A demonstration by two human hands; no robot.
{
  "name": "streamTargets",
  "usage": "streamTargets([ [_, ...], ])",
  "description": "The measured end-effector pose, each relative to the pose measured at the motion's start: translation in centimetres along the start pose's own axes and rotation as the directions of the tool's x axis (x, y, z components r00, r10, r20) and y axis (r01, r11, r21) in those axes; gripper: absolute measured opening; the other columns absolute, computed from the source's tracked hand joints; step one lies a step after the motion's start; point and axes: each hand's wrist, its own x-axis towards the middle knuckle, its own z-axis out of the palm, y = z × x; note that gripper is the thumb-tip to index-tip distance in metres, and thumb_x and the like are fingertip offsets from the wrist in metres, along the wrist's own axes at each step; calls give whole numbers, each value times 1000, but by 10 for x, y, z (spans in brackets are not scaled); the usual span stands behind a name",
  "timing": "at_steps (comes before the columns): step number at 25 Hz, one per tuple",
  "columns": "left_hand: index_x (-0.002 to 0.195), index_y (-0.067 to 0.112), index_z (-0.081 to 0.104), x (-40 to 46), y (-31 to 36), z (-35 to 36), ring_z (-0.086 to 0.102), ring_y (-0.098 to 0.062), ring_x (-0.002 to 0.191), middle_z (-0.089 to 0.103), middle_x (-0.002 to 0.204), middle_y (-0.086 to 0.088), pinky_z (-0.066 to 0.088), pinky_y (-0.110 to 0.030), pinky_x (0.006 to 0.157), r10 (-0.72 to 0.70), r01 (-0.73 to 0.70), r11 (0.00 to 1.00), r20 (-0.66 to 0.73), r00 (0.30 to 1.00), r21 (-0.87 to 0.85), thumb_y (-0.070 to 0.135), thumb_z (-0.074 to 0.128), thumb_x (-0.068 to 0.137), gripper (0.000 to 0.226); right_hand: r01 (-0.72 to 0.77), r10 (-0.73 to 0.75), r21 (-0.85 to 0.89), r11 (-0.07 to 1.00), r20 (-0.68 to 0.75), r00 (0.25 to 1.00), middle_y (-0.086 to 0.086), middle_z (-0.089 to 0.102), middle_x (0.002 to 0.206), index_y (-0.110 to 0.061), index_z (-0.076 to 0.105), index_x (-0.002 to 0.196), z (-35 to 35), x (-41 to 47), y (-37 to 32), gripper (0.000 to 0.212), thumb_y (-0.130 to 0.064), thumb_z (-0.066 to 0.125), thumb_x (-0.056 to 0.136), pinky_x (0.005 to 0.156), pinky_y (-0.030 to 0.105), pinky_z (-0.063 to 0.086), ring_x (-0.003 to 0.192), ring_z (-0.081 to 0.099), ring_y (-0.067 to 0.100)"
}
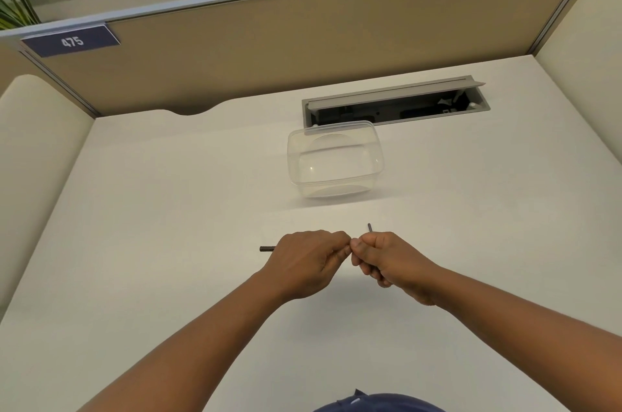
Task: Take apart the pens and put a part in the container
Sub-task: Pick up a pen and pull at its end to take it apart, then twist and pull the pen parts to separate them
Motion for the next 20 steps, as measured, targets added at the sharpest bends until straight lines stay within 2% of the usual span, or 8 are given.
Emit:
streamTargets([
  [3, 96, 28, 67, 1, 0, 2, 48, -13, 77, 57, 85, 10, 46, -35, 70, 44, -48, 984, -29, 999, -170, 38, 45, 103, 25, 39, -38, 46, 998, -24, 999, -4, 52, 62, -21, 66, 74, 3, -2, 5, 37, -48, 56, 97, 50, 21, 33, 56, 38, 12],
  [5, 97, 25, 72, 3, -1, 4, 44, -9, 79, 55, 86, 10, 42, -29, 73, 37, -55, 972, -82, 996, -230, 28, 54, 101, 19, 64, -59, 107, 992, -57, 997, -3, 54, 66, -18, 66, 77, 5, -4, 7, 39, -53, 59, 93, 51, 22, 36, 57, 42, 12],
  [7, 98, 23, 73, 6, 1, 3, 48, -4, 79, 55, 86, 11, 41, -20, 72, -15, -11, 939, -73, 997, -345, 25, 57, 100, 16, 80, -67, 131, 988, -105, 992, -2, 59, 75, -16, 67, 84, 6, -4, 7, 44, -59, 60, 89, 55, 24, 42, 63, 50, 12],
  [10, 98, 22, 70, 7, 6, 3, 55, -9, 76, 62, 86, 11, 44, -19, 68, -97, 37, 874, -100, 990, -484, 23, 60, 98, 11, 100, -85, 142, 985, -111, 990, -4, 68, 102, -24, 68, 99, 10, -4, 7, 46, -66, 54, 87, 73, 28, 50, 89, 64, 14],
  [12, 99, 25, 68, 8, 8, 3, 59, -10, 73, 66, 85, 11, 49, -23, 68, -164, 86, 803, -81, 983, -590, 25, 61, 97, 7, 106, -96, 148, 983, -76, 993, -8, 70, 111, -33, 67, 101, 14, -4, 8, 43, -69, 49, 86, 83, 30, 50, 103, 66, 12],
  [16, 98, 30, 61, 7, 10, 3, 66, -13, 73, 66, 79, 14, 56, -29, 71, -248, 165, 693, -17, 969, -701, 24, 63, 95, 7, 113, -110, 98, 989, -41, 993, -4, 76, 97, -37, 66, 96, 17, -4, 10, 33, -57, 40, 99, 91, 34, 52, 94, 71, 12],
  [18, 100, 27, 60, 7, 9, 2, 70, -15, 77, 70, 80, 10, 57, -27, 71, -281, 192, 618, 14, 959, -762, 19, 63, 96, 10, 115, -111, 76, 991, -45, 993, -3, 70, 81, -31, 67, 92, 15, -4, 12, 33, -50, 41, 102, 83, 32, 53, 78, 65, 14],
  [20, 100, 24, 61, 7, 7, 2, 71, -16, 78, 73, 83, 5, 56, -26, 70, -315, 225, 573, 42, 948, -788, 17, 60, 97, 8, 103, -101, 27, 994, -62, 993, -5, 57, 70, -24, 68, 91, 12, -3, 14, 33, -44, 44, 103, 69, 28, 49, 65, 51, 11],
])
